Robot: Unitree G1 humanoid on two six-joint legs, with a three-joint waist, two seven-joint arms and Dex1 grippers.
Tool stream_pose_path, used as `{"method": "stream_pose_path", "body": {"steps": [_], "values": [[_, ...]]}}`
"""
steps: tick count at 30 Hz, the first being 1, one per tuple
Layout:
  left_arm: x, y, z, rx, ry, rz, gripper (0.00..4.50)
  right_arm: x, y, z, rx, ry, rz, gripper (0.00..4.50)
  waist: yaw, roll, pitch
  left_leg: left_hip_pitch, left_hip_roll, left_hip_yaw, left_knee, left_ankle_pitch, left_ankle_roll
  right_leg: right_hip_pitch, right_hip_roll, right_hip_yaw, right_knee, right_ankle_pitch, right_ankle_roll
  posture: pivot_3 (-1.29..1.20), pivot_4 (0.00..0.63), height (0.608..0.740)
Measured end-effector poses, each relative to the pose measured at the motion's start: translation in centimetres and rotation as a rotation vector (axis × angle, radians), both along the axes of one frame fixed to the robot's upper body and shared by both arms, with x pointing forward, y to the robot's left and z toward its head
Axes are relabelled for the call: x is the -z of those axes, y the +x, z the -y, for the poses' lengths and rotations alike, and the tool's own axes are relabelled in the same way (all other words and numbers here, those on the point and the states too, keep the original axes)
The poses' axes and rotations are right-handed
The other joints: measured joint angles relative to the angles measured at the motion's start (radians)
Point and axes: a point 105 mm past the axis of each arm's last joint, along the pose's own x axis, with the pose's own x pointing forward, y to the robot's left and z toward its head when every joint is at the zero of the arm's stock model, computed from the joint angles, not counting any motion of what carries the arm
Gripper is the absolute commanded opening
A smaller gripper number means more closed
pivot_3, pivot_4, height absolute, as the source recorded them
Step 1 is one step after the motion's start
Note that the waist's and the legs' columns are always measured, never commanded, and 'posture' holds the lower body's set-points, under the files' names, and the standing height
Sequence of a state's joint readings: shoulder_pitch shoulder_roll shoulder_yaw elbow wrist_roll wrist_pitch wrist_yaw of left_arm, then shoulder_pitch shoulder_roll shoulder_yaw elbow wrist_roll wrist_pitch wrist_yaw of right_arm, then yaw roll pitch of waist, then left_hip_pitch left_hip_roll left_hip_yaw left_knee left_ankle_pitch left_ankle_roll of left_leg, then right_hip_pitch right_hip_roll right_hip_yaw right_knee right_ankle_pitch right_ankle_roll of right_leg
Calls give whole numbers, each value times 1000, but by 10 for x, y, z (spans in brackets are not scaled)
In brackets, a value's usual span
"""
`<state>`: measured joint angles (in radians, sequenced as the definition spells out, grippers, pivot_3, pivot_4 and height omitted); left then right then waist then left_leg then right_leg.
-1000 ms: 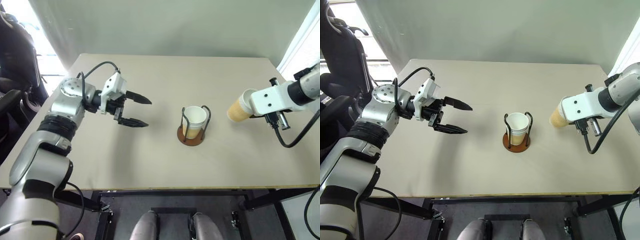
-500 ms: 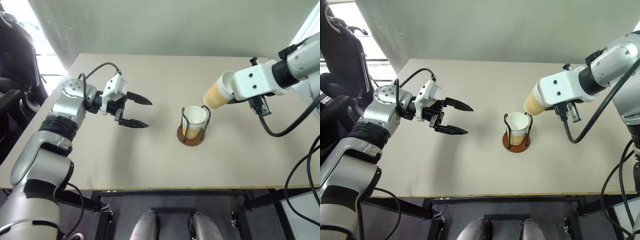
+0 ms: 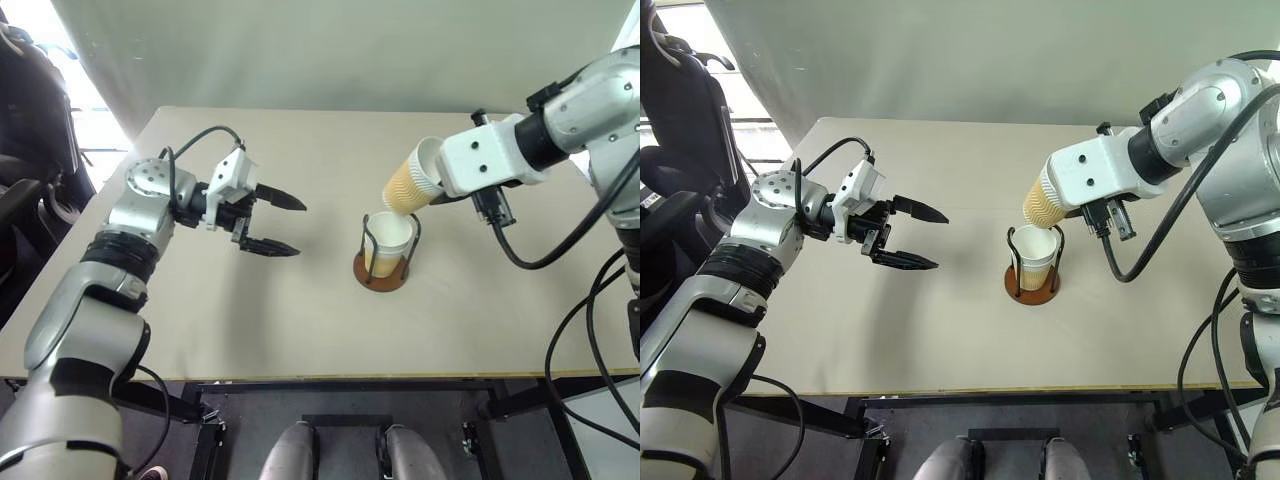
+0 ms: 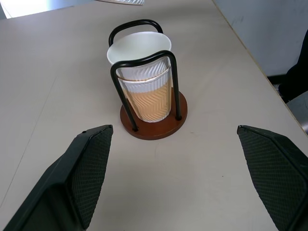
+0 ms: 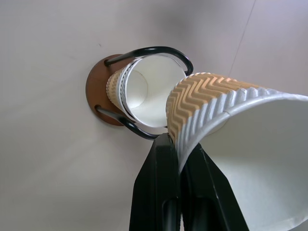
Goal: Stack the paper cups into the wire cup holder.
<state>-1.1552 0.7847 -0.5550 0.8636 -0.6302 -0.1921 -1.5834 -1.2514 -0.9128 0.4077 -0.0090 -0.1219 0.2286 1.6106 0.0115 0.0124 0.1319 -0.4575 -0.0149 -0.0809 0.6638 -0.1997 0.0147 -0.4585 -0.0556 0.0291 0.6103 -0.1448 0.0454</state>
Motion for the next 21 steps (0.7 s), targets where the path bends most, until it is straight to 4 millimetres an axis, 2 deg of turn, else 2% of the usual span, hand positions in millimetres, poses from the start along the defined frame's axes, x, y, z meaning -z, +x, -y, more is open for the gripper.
{"method": "stream_pose_path", "body": {"steps": [7,21], "values": [[-1,0,-2,-4,4,4,4455,13,1,-8,-21,11,-41,21,0,0,0,0,0,0,0,0,0,0,0,0,0,0,0,0,150,740],[-2,-1,-6,-15,10,5,4455,25,7,-6,-24,-18,-40,21,-1,0,0,0,0,0,0,0,0,0,0,0,1,0,0,0,150,740]]}}
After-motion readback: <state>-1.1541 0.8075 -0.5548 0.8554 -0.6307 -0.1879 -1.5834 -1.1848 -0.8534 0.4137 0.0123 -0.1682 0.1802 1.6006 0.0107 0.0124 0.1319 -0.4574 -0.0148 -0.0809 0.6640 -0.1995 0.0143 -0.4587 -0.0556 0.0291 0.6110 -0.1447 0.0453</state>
